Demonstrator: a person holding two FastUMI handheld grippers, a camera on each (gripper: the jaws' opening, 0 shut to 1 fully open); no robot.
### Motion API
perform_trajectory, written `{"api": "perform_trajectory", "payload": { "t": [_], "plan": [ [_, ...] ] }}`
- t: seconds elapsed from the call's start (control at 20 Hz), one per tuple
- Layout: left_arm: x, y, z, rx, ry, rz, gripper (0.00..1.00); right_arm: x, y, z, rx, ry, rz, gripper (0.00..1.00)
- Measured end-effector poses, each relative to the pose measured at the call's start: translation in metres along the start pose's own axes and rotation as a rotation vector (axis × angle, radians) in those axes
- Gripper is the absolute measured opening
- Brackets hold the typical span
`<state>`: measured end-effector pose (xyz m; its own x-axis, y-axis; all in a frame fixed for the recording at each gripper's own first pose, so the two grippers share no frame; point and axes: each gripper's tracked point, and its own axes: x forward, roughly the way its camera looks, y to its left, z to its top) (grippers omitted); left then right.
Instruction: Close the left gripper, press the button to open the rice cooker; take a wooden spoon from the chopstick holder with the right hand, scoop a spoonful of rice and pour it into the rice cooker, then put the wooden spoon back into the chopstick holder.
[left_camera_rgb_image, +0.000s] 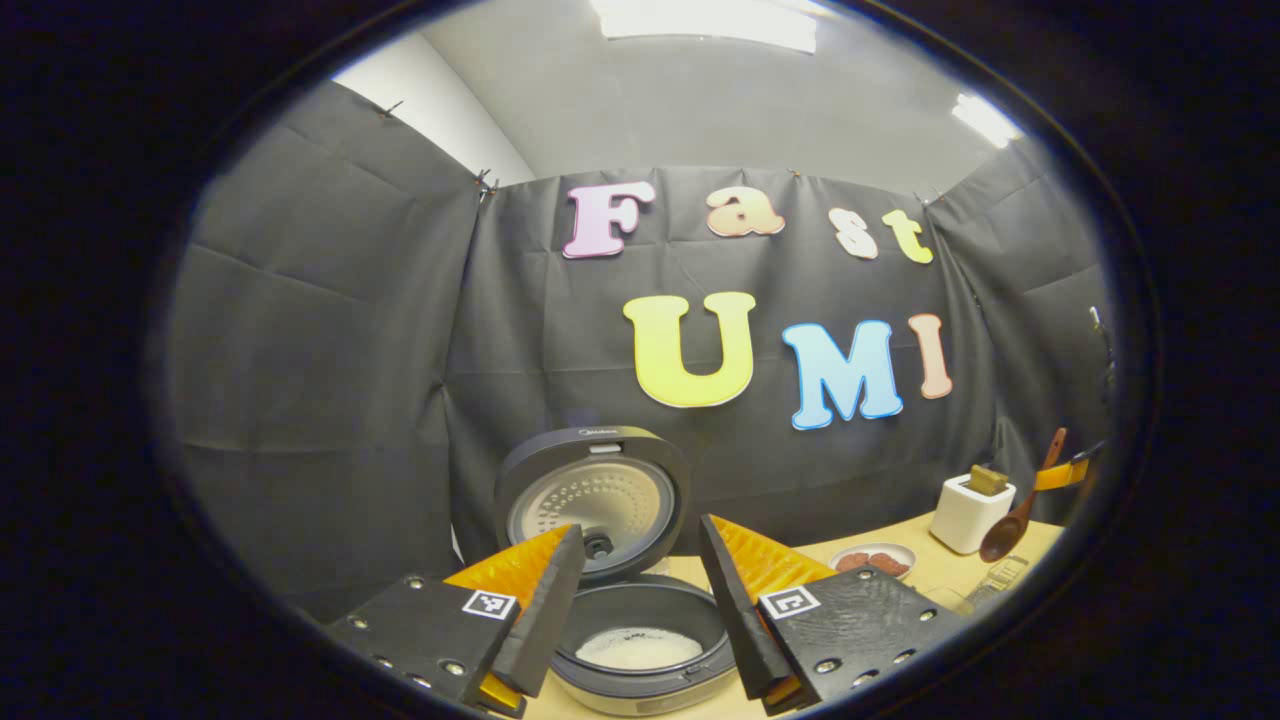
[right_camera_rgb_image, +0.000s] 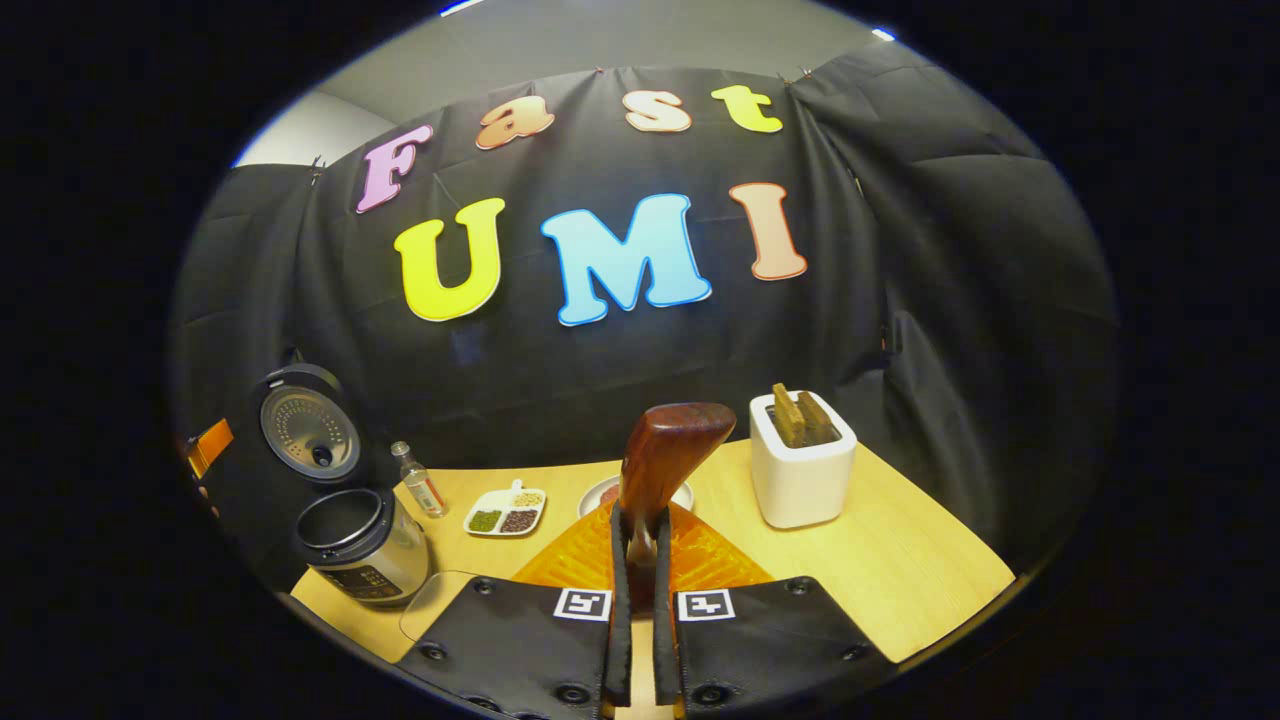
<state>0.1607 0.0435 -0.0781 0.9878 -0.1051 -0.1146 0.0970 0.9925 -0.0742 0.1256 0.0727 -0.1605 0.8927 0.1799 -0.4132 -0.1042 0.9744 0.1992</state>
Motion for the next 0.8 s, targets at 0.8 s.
{"api": "perform_trajectory", "payload": {
  "t": [0.8],
  "plan": [
    [-0.031, 0.007, 0.021, 0.040, -0.011, 0.064, 0.73, -0.009, -0.050, -0.098, 0.144, 0.219, -0.035, 0.12]
  ]
}}
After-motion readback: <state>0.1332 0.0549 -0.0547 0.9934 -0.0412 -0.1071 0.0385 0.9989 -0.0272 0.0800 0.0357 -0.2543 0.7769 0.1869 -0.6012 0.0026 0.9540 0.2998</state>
